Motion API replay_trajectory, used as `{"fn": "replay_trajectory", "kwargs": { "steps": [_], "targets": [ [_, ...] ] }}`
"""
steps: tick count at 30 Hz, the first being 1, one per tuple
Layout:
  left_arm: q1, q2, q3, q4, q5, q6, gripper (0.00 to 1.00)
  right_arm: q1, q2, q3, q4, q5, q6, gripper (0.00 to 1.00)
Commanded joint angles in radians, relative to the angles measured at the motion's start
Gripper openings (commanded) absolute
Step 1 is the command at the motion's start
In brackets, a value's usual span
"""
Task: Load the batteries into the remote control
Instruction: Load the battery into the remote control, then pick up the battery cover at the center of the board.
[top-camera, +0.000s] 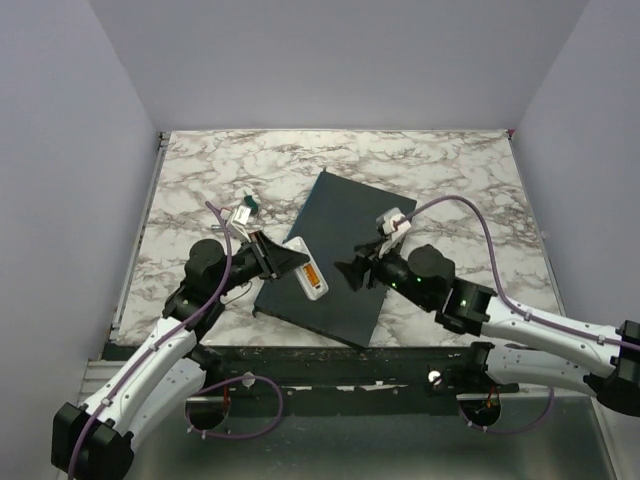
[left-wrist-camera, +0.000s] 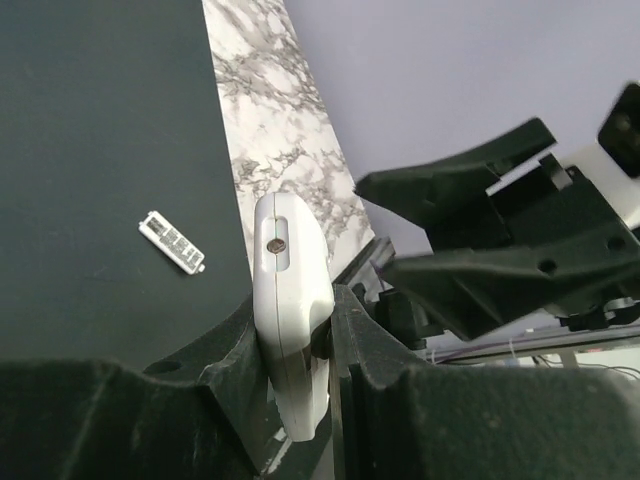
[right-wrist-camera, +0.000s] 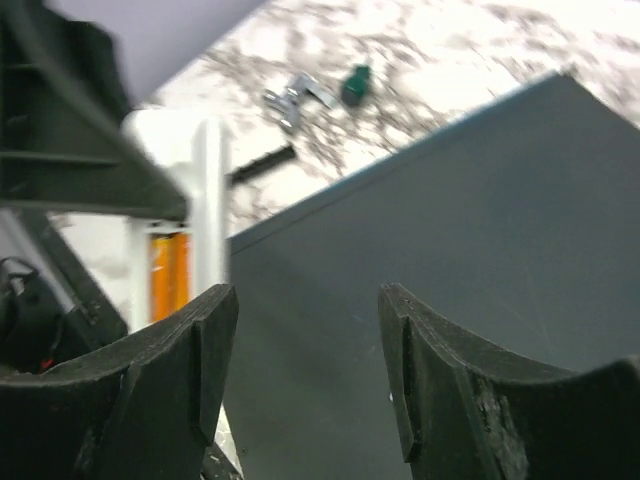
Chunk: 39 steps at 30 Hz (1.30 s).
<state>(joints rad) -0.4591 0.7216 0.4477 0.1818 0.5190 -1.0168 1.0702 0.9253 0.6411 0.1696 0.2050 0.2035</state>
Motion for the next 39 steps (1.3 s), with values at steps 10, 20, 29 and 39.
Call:
{"fn": "replay_trajectory", "kwargs": {
  "steps": [10, 20, 29, 39],
  "targets": [
    [0.019, -0.117, 0.022, -0.069, -0.067, 0.03, 0.0, -0.041, 0.274, 0.113, -0.447, 0.2, 0.328, 0.71],
    [0.022, -0.11, 0.01, -0.041, -0.046, 0.016, 0.0, -0.047, 0.382, 0.124, -0.421, 0.132, 0.246, 0.76],
    [0.022, -0.114, -0.012, -0.01, -0.028, 0.001, 0.0, -0.066, 0.451, 0.154, -0.411, 0.125, 0.173, 0.64],
    [0.022, -0.119, -0.017, -0.004, -0.028, -0.005, 0.0, -0.105, 0.519, 0.176, -0.387, 0.072, 0.144, 0.54]
  ]
}}
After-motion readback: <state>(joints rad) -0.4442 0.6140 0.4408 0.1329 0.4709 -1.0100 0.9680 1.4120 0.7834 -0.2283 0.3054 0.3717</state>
